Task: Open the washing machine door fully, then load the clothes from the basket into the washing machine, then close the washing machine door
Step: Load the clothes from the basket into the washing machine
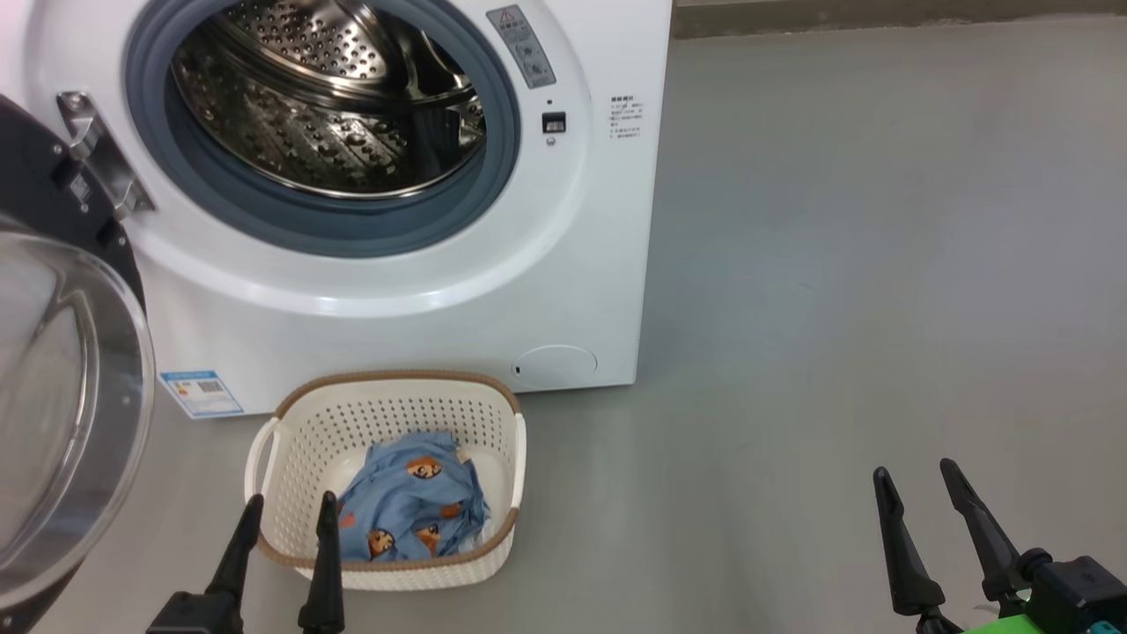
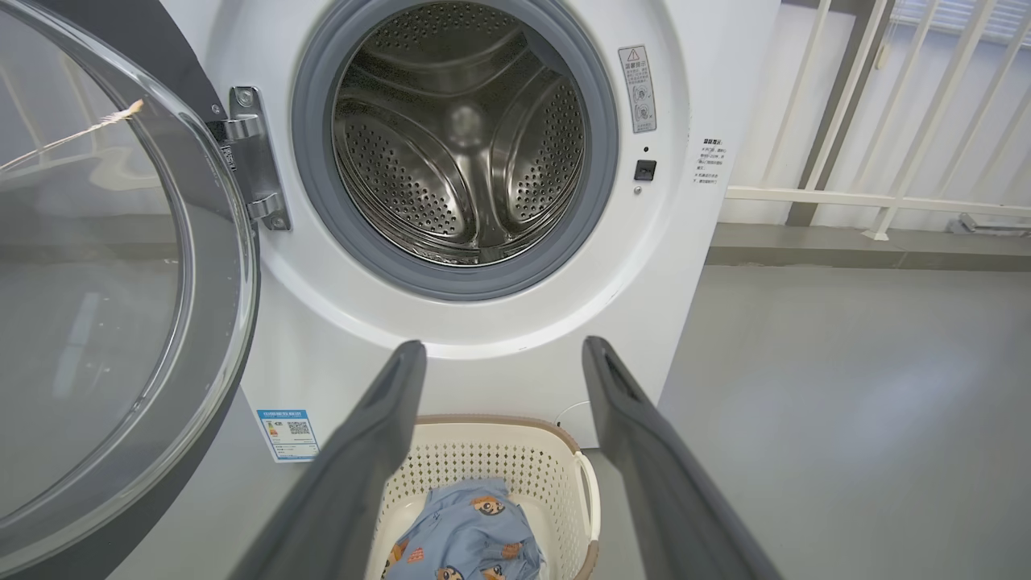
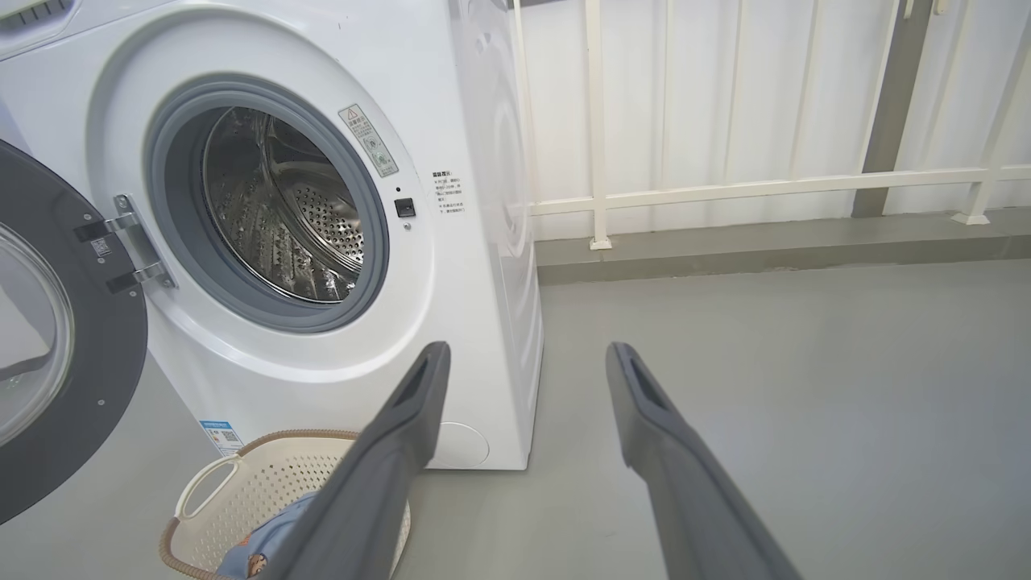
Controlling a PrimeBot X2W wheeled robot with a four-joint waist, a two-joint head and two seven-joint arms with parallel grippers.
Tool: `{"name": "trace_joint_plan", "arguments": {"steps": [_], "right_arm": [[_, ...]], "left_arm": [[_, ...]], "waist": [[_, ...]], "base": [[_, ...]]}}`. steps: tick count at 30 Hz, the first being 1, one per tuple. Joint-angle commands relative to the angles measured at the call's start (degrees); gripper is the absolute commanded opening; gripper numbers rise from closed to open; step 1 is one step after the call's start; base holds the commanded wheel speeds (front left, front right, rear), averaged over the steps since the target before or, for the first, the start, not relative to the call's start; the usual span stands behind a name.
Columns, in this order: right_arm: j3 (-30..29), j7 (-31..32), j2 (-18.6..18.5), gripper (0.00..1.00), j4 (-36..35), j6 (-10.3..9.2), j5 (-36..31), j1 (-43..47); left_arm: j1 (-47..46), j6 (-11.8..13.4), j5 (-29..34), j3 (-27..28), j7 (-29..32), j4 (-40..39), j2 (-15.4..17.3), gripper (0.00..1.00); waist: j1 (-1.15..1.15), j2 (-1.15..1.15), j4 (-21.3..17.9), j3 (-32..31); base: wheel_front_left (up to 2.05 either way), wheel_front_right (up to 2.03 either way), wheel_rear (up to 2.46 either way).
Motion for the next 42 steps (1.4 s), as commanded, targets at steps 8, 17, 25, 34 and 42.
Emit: {"name": "trace_joint_plan", "arguments": {"steps": [8,17,25,34,42], "right_arm": [[1.35,-0.69,-0.75,1.00,-1.46,0.51,-0.37,-0.45],[1.37,-0.69,-0.81,1.00,-1.40,0.51,-0.24,-0.67],[1.41,-0.69,-0.78,1.00,-1.18,0.51,-0.15,-0.83],[1.48,-0.69,-0.64,1.00,-1.12,0.51,-0.18,-0.67],[1.41,-0.69,-0.85,1.00,-1.40,0.51,-0.13,-0.59]], "left_arm": [[-1.90,0.65,-0.03,1.28,-0.16,-0.70,1.08,1.00],[-2.29,0.89,-0.15,0.92,-0.57,-0.81,1.21,1.00],[-2.29,0.99,-0.02,0.50,-0.79,-0.91,1.57,1.00],[-2.62,1.05,-0.14,-0.11,-0.92,-0.85,1.91,1.00],[-4.36,0.53,0.07,-1.53,-0.90,0.62,1.89,1.00]], "waist": [[0.00,0.00,0.34,0.05],[0.00,0.00,0.52,0.31],[0.00,0.00,0.38,0.36],[0.00,0.00,0.51,0.28],[0.00,0.00,1.37,1.07]], "base": [[1.90,-1.90,0.00],[1.15,-1.15,0.00],[0.20,-0.20,0.00],[0.00,0.00,0.00],[0.00,0.00,0.00]]}}
